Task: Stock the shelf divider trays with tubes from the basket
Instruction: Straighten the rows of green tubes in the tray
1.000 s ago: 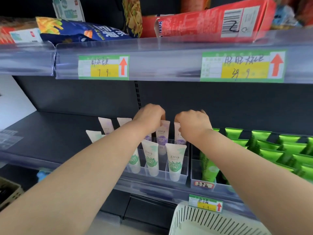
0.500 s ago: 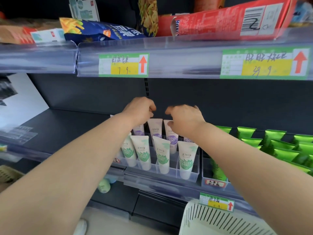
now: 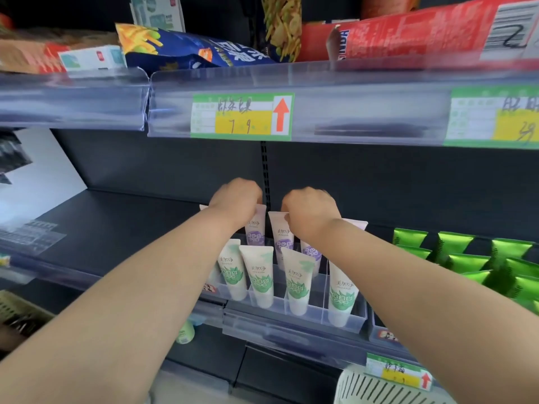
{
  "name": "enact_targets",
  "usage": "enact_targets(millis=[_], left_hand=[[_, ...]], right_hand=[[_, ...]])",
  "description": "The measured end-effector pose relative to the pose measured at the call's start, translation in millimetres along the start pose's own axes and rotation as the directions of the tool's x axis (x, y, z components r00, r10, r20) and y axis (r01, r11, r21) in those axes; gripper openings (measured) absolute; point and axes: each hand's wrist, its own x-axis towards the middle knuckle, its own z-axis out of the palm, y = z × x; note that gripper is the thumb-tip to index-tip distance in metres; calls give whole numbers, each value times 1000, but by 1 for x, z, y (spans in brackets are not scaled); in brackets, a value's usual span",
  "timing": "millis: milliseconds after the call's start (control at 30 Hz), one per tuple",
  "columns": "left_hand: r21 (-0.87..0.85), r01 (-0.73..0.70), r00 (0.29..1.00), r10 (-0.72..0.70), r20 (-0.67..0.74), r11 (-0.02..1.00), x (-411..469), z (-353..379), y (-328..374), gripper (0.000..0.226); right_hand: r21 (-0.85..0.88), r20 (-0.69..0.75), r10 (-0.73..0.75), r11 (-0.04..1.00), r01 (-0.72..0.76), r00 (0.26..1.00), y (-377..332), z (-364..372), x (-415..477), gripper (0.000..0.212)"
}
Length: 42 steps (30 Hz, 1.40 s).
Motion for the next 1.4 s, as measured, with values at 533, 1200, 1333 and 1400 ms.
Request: enact_targets(millis=[533,1200,1333,1400], left_hand=[[-41,57,998,-56,14,998,-10,-15,-38,46],[-53,160,987,-159,26,986,-14,-3,-57,32],[-77,121,993,-121,-3,990,-20,-8,-52,37],[-87,107,994,-110,-21,990,-26,-12,-46,40]], right_hand=[[34,56,-24,999,22,998,-23,-12,-5,22],[41,55,-66,997,63,996,-47,-7,8,34],[48,44,-62,997,59,997,-46,-12,4,37],[49,39,-61,997,59,997,-44,-16,-1,38]])
